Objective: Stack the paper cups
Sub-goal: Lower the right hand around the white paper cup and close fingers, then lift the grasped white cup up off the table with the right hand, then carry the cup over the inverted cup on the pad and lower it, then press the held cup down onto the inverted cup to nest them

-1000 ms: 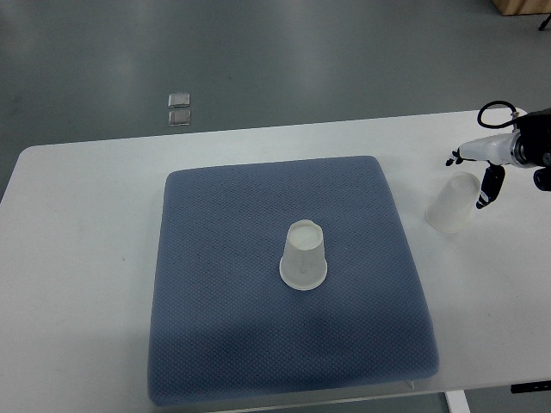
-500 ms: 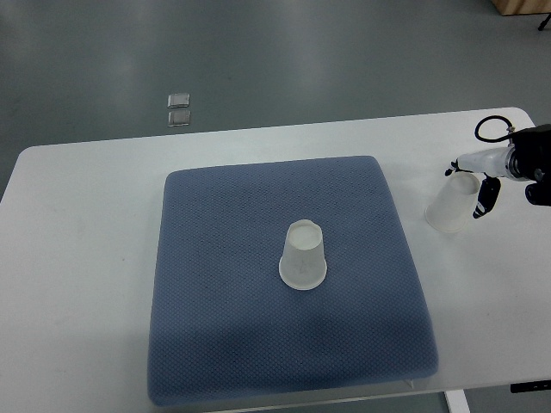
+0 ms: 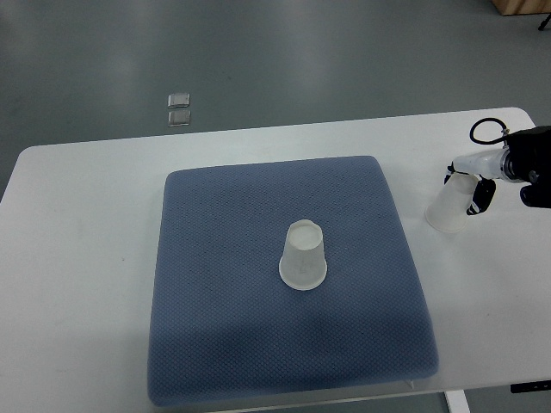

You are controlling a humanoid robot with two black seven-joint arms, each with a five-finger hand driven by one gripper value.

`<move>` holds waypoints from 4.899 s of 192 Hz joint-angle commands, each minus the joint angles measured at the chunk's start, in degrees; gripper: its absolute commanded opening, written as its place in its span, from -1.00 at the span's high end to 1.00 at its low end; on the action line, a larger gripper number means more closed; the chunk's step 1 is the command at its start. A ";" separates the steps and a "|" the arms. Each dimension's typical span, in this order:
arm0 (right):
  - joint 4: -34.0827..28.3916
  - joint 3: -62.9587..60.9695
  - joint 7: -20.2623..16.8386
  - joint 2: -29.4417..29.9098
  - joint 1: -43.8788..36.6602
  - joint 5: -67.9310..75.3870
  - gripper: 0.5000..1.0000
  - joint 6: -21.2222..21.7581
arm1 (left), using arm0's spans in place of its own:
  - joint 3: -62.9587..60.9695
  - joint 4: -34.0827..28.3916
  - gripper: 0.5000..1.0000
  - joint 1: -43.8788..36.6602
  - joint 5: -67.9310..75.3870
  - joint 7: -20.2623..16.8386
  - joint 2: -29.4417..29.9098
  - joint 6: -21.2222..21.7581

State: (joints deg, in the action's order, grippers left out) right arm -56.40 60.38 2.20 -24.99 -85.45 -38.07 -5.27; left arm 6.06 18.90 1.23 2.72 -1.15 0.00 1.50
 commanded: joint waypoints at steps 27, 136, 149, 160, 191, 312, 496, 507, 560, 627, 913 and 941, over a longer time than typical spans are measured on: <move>0.06 0.00 0.00 0.03 -0.42 0.01 0.28 0.09 | 0.00 0.00 -1.00 0.00 0.00 -0.08 0.00 -0.09; -13.03 3.08 -0.09 -4.89 -19.58 -0.34 0.30 3.96 | -0.17 0.53 -1.00 0.00 0.09 0.01 0.00 -0.35; -16.10 4.22 -0.18 -6.12 -25.63 -0.34 0.30 6.15 | -0.17 0.53 -1.00 0.00 0.09 0.01 0.00 -0.35; -17.86 4.49 -0.18 -6.74 -29.94 -0.34 0.30 8.78 | -0.17 0.44 -1.00 0.00 0.09 0.01 0.00 -0.35; -19.71 4.49 0.00 -7.88 -39.79 -0.34 0.30 17.67 | -0.17 0.44 -1.00 0.00 0.00 0.01 0.00 -0.35; -31.22 1.85 0.00 -4.89 -55.26 7.04 0.29 22.50 | -0.09 0.53 -1.00 0.00 0.09 0.01 0.00 -0.35; -33.07 -8.61 0.44 13.30 -57.10 20.84 0.27 21.45 | 0.00 0.18 -1.00 0.00 0.00 0.01 0.00 -0.35; -33.07 -8.61 0.44 13.57 -56.31 20.84 0.27 20.74 | 0.00 0.09 -1.00 0.00 0.00 0.01 0.00 -0.35; -33.16 -8.52 0.52 13.74 -53.50 20.84 0.27 19.42 | 0.00 -0.09 -1.00 0.00 0.00 0.01 0.00 -0.35; -33.16 -8.43 0.52 15.41 -49.81 20.76 0.27 14.86 | 0.09 -0.09 -1.00 0.00 0.00 0.01 0.00 -0.35; -35.44 -4.22 0.17 13.48 -42.51 20.23 0.18 9.49 | 0.18 -0.17 -1.00 -0.09 0.00 0.01 0.00 -0.35; -35.71 -3.87 0.17 13.65 -41.81 20.23 0.18 8.26 | 0.18 -0.17 -1.00 0.00 0.00 0.01 0.00 -0.35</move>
State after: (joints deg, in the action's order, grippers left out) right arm -91.91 56.37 2.37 -11.46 -127.78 -17.84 3.56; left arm 6.24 18.70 1.18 2.73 -1.16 0.00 1.14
